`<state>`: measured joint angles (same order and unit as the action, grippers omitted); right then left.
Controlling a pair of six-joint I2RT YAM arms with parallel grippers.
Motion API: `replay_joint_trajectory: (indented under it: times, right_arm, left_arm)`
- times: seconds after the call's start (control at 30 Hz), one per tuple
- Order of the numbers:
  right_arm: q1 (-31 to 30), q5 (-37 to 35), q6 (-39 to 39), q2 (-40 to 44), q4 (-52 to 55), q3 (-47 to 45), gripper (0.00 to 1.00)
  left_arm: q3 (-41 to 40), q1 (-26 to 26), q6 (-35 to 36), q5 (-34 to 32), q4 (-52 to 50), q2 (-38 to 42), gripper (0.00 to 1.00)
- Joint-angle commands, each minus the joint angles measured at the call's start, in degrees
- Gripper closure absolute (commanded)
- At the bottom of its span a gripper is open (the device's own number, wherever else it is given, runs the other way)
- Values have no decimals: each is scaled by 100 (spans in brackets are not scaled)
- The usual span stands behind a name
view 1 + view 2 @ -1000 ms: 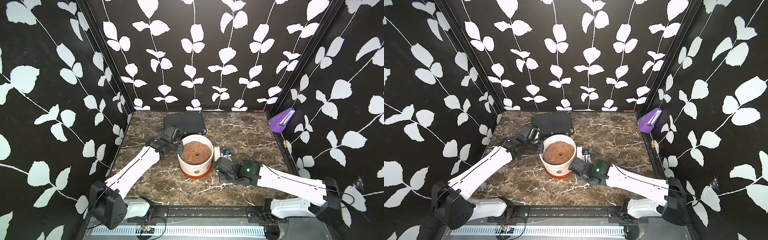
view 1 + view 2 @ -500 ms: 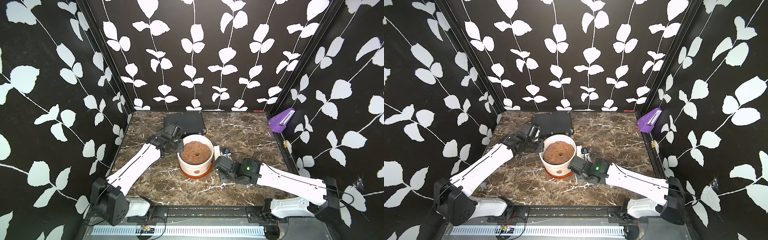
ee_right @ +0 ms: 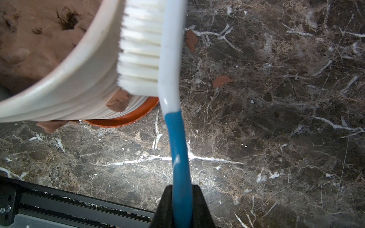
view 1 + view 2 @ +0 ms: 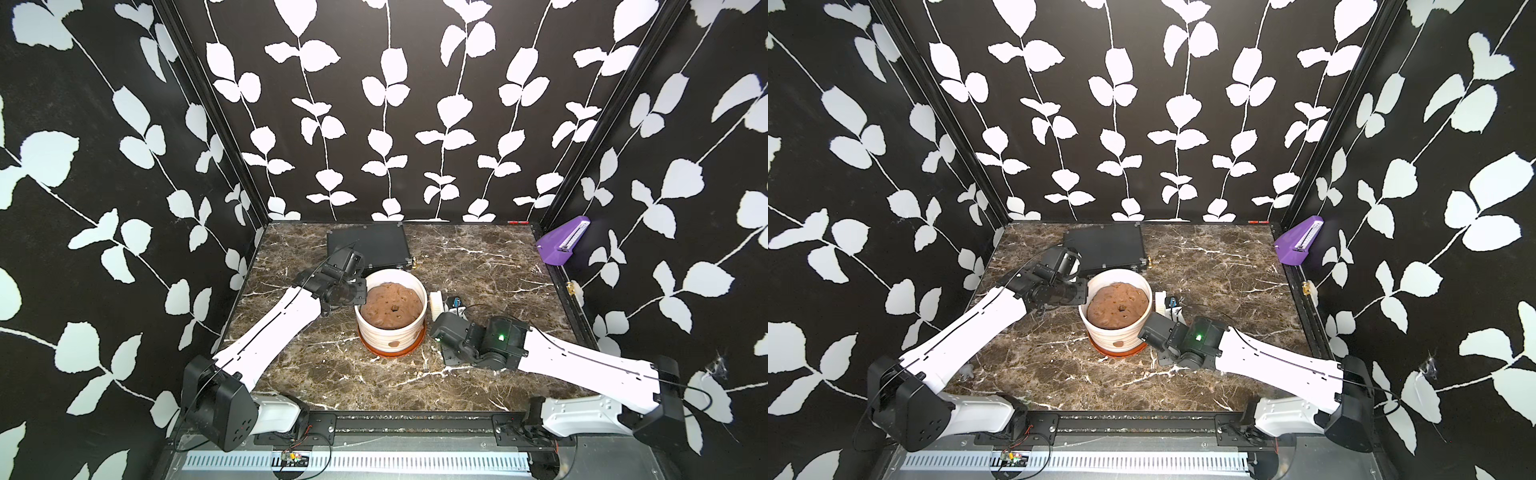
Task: Scrub the dried mud off the ceramic pot
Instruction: Rotate the pot on the tray, then brush off the soil from the pot.
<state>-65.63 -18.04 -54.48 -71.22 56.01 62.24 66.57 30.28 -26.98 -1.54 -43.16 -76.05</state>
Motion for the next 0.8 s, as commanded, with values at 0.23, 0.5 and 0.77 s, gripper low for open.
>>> replay_joint_trajectory:
  times: [0.23,0.5,0.77]
  right_arm:
    - [-64,179,-24,116,-149,212,100]
    - [-73,458,-90,98,-552,-6,100]
    - [-73,651,-22,-318,-938,-200,100]
  left_arm:
    - [-333,26,-605,456,350,247,100]
    - [-415,30,-650,502,404,301,100]
    - [-488,35,-647,524,475,245,100]
